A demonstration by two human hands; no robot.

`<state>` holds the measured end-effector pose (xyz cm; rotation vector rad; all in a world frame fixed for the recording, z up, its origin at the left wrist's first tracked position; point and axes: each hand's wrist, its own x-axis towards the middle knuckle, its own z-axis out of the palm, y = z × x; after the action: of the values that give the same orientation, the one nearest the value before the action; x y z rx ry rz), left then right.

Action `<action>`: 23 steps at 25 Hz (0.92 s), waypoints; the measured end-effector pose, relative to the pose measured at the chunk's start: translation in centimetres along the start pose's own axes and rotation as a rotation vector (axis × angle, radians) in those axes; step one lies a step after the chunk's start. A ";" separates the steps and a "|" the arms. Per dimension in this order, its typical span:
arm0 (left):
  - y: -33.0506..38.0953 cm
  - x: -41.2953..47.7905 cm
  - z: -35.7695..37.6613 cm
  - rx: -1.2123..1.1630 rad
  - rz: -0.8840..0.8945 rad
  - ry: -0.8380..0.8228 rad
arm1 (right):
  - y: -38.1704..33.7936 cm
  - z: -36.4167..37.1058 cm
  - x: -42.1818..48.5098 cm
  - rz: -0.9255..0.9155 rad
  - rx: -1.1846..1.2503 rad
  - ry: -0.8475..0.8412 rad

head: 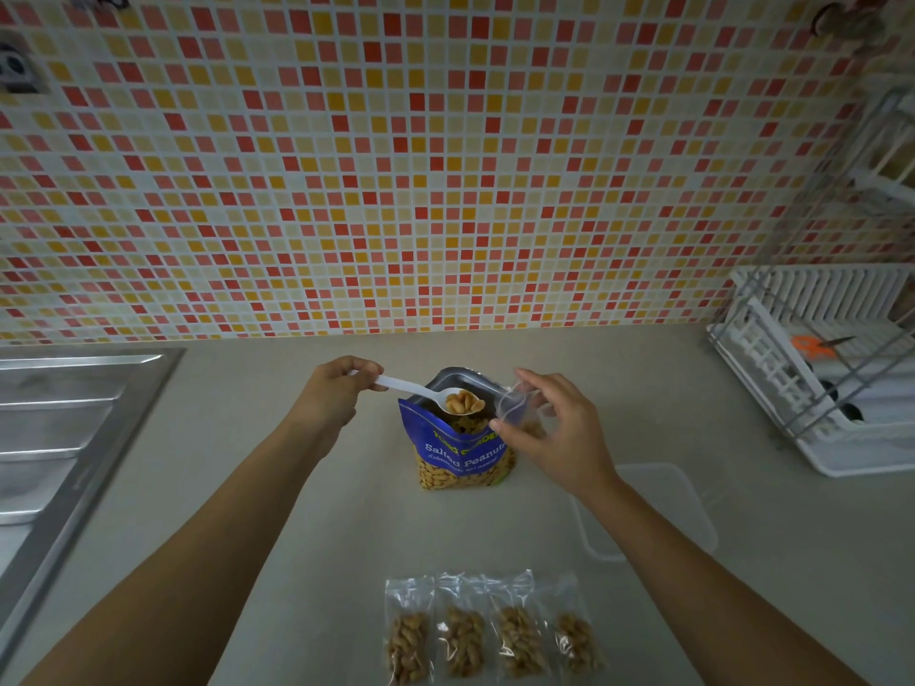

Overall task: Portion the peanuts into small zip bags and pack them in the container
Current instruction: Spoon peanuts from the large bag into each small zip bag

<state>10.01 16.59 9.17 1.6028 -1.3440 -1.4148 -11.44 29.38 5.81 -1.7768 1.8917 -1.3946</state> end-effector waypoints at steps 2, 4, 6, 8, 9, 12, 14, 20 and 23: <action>0.6 -0.1 -0.7 0.001 0.010 0.015 | -0.2 0.5 0.1 0.014 -0.037 -0.014; 1.4 -0.3 -1.5 -0.009 0.027 0.025 | -0.5 0.8 0.2 0.034 -0.054 -0.020; 2.4 -0.7 -2.0 -0.019 0.067 0.023 | -0.7 1.2 0.3 0.052 -0.038 -0.033; 3.5 -1.2 -2.0 0.004 0.125 0.004 | -1.0 1.5 0.4 0.058 -0.010 -0.044; 4.0 -1.4 -1.9 0.027 0.156 -0.010 | -1.1 1.7 0.5 0.056 -0.004 -0.044; 4.9 -1.8 -1.4 0.109 0.236 -0.029 | -1.5 2.0 0.7 0.059 -0.002 -0.028; 5.4 -1.8 -0.9 0.160 0.290 -0.020 | -1.5 2.0 0.8 0.055 0.002 -0.020; 8.4 -3.2 1.5 0.483 0.620 -0.087 | -1.5 2.2 1.2 0.095 0.017 0.007; 10.1 -3.9 1.9 0.675 0.793 -0.203 | -1.7 2.2 1.5 0.110 0.025 0.022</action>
<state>5.59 17.52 19.22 1.0392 -2.3993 -0.6674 -9.18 27.32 6.52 -1.6266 1.9416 -1.3983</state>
